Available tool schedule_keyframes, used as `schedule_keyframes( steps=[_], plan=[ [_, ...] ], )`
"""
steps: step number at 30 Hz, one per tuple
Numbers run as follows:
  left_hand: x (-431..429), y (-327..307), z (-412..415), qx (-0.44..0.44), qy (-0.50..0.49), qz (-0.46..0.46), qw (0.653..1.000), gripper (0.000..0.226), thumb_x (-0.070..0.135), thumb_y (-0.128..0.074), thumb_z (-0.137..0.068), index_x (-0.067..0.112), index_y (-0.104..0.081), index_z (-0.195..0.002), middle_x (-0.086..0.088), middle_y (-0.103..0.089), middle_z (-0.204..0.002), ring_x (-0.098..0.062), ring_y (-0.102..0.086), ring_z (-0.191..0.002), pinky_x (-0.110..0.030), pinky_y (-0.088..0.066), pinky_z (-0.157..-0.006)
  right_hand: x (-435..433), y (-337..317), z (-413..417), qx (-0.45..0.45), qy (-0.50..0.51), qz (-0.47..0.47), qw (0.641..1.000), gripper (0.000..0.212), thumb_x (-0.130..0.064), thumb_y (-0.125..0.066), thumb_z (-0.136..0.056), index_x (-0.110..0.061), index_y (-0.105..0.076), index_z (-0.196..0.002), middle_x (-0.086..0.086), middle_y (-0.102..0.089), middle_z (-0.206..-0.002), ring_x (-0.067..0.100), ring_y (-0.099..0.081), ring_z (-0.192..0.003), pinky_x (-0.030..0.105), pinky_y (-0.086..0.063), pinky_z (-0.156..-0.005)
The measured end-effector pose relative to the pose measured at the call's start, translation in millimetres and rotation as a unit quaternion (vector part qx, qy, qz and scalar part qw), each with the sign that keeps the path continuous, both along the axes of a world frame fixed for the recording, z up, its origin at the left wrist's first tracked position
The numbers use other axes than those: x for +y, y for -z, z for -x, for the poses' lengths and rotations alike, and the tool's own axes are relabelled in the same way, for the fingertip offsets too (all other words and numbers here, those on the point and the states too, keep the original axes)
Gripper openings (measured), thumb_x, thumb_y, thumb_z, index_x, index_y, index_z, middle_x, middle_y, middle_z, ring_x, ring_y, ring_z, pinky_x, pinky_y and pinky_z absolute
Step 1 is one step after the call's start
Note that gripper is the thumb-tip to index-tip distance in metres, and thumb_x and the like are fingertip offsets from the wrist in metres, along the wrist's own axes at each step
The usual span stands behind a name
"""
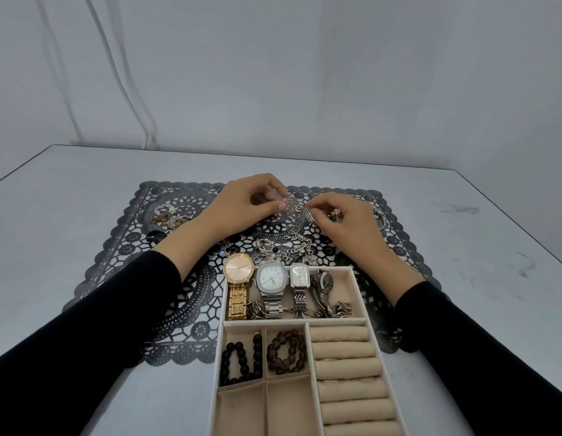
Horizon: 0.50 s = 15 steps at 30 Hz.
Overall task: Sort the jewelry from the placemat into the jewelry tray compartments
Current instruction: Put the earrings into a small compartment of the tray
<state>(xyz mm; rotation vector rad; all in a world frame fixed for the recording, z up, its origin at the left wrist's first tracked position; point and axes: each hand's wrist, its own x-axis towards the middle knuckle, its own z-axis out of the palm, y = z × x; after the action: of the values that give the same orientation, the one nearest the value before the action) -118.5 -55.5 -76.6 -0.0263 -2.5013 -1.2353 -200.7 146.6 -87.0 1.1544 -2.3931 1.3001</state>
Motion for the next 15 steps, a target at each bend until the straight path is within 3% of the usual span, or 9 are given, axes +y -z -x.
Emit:
schedule_keyframes(
  steps=[3,5,8,11,15],
  plan=[
    [-2,0,-1,0.002,-0.007,-0.018,1.0,0.013,0.023,-0.074,-0.087,0.026,-0.071,-0.1,0.004,-0.074,-0.087,-0.018,-0.069,-0.088,-0.031,-0.055,-0.086,3,-3,-2,-0.045,-0.004,0.041,0.998,0.013,-0.012,-0.068,-0.085,-0.02,-0.075,-0.093,-0.01,-0.071,-0.085,-0.002,-0.062,-0.079,0.007,-0.045,-0.074],
    [-1,-2,-3,0.008,-0.015,-0.025,1.0,0.013,0.023,-0.074,-0.087,0.027,-0.073,-0.099,0.002,-0.074,-0.089,-0.022,-0.069,-0.088,-0.034,-0.056,-0.088,5,-4,-2,-0.068,-0.007,0.064,0.996,0.012,-0.013,-0.07,-0.085,-0.02,-0.075,-0.093,-0.011,-0.072,-0.086,-0.002,-0.064,-0.08,0.013,-0.049,-0.076],
    [1,-5,-8,0.017,-0.028,-0.045,0.998,0.014,0.022,-0.073,-0.088,0.025,-0.073,-0.101,-0.002,-0.074,-0.094,-0.024,-0.07,-0.089,-0.029,-0.059,-0.082,8,-5,-2,-0.121,-0.008,0.105,0.987,0.012,-0.013,-0.072,-0.084,-0.017,-0.075,-0.094,-0.006,-0.073,-0.087,0.008,-0.067,-0.084,0.026,-0.056,-0.076],
    [3,-10,-18,0.026,-0.04,-0.067,0.997,0.015,0.02,-0.071,-0.09,0.02,-0.073,-0.104,-0.002,-0.074,-0.097,-0.015,-0.073,-0.086,-0.025,-0.06,-0.075,13,-10,-7,-0.158,-0.013,0.153,0.976,0.013,-0.009,-0.073,-0.083,-0.012,-0.075,-0.095,0.004,-0.074,-0.088,0.017,-0.068,-0.083,0.027,-0.058,-0.073],
    [4,-13,-39,0.052,-0.08,-0.069,0.993,0.017,0.021,-0.071,-0.09,0.018,-0.073,-0.107,0.003,-0.075,-0.096,-0.008,-0.074,-0.082,-0.021,-0.058,-0.081,24,-16,-17,-0.232,-0.024,0.194,0.953,0.016,-0.009,-0.075,-0.081,-0.011,-0.074,-0.097,0.008,-0.073,-0.09,0.018,-0.069,-0.085,0.043,-0.059,-0.079]
  ],
)
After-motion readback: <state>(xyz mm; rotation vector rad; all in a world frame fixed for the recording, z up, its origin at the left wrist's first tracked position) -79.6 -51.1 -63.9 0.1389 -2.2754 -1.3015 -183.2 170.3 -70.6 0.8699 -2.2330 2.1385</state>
